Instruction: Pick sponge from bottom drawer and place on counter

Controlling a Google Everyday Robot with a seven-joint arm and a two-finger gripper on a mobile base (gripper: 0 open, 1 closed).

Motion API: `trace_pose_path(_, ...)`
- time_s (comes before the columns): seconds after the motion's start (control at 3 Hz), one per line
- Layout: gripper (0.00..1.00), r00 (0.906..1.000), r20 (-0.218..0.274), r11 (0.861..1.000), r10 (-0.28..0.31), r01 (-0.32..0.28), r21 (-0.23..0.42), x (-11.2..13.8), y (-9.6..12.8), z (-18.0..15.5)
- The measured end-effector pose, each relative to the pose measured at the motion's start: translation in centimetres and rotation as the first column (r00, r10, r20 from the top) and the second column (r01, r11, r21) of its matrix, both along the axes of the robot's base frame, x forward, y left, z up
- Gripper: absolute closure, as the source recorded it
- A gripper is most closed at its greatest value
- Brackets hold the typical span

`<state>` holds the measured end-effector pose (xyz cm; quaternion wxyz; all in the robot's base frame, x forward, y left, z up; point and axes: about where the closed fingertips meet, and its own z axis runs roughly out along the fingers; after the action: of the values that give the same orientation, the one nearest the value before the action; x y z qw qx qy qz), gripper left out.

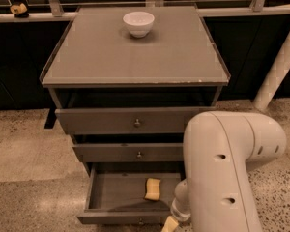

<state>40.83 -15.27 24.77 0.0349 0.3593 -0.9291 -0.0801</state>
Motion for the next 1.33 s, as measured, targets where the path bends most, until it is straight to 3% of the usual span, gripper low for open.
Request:
trace_pose_path(0.33, 0.0, 0.995, 0.095, 0.996, 0.032, -0.04, 0.081, 1.4, 0.0, -1.9)
trace_pose_path(0.67, 0.0, 0.9711, 0.201, 0.981, 0.129, -0.155, 0.119, 2.7, 0.4, -3.1)
trace_pose_path(1.0, 0.0, 0.936, 0.283, 0.964, 0.21, -0.246, 0.099, 4.7, 0.4, -2.4)
trace_pose_path(1.33, 0.0, 0.9454, 0.261, 0.971, 0.196, -0.223, 0.082, 8.0, 4.6, -1.3)
